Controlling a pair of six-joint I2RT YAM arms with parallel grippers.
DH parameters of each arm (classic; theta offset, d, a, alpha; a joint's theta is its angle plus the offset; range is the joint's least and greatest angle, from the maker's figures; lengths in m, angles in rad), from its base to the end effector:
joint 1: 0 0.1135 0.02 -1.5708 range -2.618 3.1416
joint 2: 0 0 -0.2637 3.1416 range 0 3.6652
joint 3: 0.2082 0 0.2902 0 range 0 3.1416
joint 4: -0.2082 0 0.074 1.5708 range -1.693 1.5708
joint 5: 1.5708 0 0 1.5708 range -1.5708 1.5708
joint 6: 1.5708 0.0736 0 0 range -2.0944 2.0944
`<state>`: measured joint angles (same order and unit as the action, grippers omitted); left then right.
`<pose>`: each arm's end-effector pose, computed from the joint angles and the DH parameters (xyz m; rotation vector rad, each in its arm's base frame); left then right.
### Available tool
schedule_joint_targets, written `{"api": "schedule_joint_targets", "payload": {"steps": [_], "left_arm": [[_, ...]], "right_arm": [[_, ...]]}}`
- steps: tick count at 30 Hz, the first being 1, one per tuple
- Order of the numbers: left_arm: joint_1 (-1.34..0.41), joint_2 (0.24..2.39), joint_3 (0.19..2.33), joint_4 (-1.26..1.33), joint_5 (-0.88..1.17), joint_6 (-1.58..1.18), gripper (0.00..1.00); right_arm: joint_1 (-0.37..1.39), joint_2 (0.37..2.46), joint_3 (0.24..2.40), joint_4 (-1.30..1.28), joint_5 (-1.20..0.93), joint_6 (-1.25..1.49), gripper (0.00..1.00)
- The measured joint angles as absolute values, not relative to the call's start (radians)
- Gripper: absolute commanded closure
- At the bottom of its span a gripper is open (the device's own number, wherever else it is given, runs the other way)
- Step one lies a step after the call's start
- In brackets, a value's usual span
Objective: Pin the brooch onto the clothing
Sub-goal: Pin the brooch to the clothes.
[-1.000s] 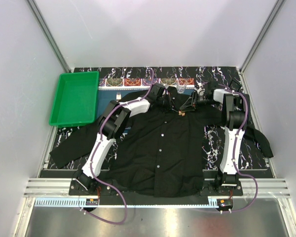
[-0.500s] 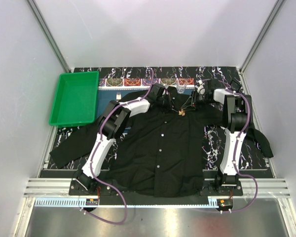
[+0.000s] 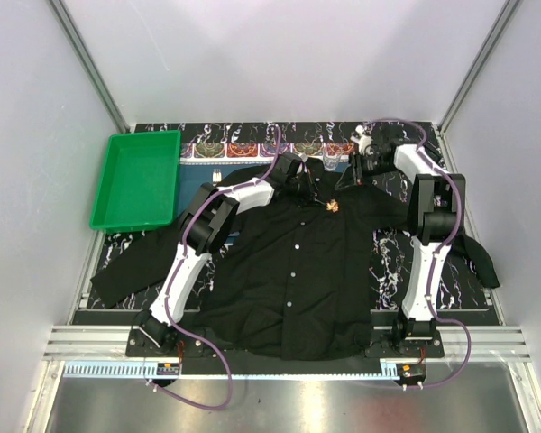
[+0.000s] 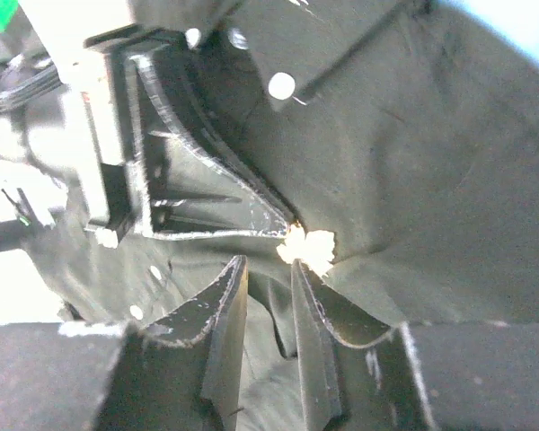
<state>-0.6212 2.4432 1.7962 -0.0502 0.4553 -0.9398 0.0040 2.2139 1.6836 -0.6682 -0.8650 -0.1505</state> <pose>0.4626 -0.3709 0.0698 -0.1315 2.5490 -1.2513 0.4975 0.0580 0.1193 -0.4092 2.4730 1.1153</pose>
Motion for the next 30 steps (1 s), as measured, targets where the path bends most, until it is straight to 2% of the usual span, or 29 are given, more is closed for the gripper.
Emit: {"api": "schedule_joint_targets", "payload": {"steps": [3,6,12,16,30], "left_arm": [[-0.621,2.443,1.796,-0.050,0.456,-0.940,1.00],[-0.621,2.443,1.796,-0.050,0.456,-0.940,1.00],[-0.621,2.443,1.796,-0.050,0.456,-0.940,1.00],[-0.621,2.443,1.796,-0.050,0.456,-0.939,1.00],[-0.621,2.443,1.796,-0.050,0.456,-0.939,1.00]], "right_arm": [[-0.009,2.214,1.813,-0.816,-0.884,-0.368,0.70],[-0.026,2.214,1.917,-0.941,-0.884,-0.624,0.80],[-0.024,2.210,1.871,-1.069,-0.880,-1.066,0.95],[0.007,2.210,1.797,-1.095,-0.879,-1.280,0.99],[0.069,2.209,1.712,-1.003,-0.884,-1.507,1.00]]}}
